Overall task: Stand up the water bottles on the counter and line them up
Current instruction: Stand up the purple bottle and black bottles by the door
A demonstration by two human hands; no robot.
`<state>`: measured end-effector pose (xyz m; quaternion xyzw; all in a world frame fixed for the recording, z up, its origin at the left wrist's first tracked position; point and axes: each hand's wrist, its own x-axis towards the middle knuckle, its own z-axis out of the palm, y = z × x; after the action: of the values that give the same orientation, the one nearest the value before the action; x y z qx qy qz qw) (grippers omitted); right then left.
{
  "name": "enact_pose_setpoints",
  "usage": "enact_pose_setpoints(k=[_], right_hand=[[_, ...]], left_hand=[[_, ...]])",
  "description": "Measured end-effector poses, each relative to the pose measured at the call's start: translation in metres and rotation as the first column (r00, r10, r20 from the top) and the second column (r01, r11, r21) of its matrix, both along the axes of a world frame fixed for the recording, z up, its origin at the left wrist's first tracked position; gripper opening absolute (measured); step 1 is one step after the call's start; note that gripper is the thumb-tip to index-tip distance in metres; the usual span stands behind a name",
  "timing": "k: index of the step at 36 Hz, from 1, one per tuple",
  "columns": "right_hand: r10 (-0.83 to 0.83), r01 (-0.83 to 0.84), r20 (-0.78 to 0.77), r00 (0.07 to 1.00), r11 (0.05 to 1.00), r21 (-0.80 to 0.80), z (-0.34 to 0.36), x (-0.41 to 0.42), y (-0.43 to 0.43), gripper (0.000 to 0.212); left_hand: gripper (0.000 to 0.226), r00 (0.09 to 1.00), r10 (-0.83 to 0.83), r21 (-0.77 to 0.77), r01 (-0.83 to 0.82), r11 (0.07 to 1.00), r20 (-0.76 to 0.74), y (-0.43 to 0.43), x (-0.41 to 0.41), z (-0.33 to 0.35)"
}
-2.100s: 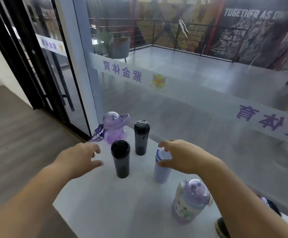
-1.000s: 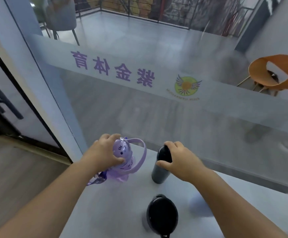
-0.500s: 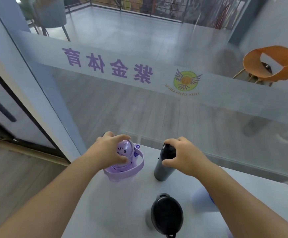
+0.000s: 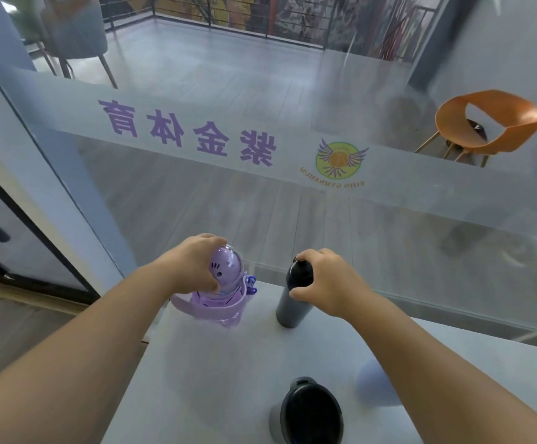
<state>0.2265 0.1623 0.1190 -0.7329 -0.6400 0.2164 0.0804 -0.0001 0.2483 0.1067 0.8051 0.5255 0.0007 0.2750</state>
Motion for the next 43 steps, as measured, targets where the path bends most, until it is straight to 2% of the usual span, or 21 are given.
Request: enact_pose_setpoints(k=[18, 27, 35, 43], right_hand=[[0.071, -0.07, 0.033, 0.997, 0.997, -0.018, 0.002, -0.014, 0.015, 0.056], [0.103, -0.097, 0.099, 0.99, 0.993, -0.066, 0.005, -0.013, 0.011, 0.06], [0.034, -0.037, 0.05, 0.998, 0.997, 0.067, 0.023, -0.003, 0.004, 0.05], [0.013, -0.018, 0.032, 0.999, 0.988, 0.154, 0.041, 0.032, -0.041, 0.041]], left_hand=[[0.083, 0.997, 0.0, 0.028, -0.002, 1.0, 0.072, 0.008, -0.001, -0.01], [0.081, 1.0, -0.011, 0.045, 0.009, 0.999, 0.027, 0.005, 0.003, -0.008], [0.051, 0.998, -0.066, 0.229, 0.061, 0.971, 0.016, -0.008, 0.004, 0.009], [0.03, 0.984, -0.073, 0.304, 0.021, 0.952, 0.16, -0.054, 0.015, 0.038]])
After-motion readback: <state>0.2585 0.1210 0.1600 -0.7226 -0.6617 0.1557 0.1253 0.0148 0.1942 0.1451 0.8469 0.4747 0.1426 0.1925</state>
